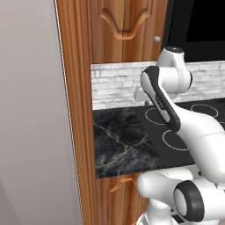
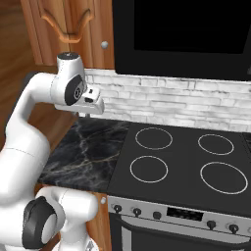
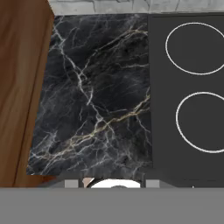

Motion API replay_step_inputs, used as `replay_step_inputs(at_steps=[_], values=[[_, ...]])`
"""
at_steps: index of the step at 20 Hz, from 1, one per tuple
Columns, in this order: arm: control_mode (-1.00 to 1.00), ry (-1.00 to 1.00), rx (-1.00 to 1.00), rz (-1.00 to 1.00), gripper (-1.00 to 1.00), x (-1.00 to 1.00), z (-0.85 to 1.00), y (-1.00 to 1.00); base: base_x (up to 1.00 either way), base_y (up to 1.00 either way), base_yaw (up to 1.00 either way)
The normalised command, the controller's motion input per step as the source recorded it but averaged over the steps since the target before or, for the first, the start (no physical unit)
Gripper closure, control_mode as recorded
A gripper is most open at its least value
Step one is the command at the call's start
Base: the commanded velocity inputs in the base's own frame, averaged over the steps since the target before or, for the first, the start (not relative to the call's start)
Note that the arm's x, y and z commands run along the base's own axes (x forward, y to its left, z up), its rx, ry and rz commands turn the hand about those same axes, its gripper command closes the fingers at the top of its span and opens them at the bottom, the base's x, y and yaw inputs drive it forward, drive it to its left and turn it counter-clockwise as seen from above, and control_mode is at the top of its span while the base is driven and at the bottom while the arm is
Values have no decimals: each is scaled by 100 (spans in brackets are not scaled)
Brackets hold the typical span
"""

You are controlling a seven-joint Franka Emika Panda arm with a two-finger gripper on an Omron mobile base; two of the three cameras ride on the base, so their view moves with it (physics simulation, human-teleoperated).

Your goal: Move the mustard and shaker from the cabinet to the dining counter.

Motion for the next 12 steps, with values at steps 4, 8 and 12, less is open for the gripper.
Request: replay_step_inputs(at_steps=[4, 8, 12], values=[[-100, 0, 0, -1, -100, 5, 0, -16, 0, 0, 0], [-100, -17, 7, -32, -100, 19, -3, -10, 0, 0, 0], [-100, -42, 20, -51, -100, 13, 13, -9, 0, 0, 0]])
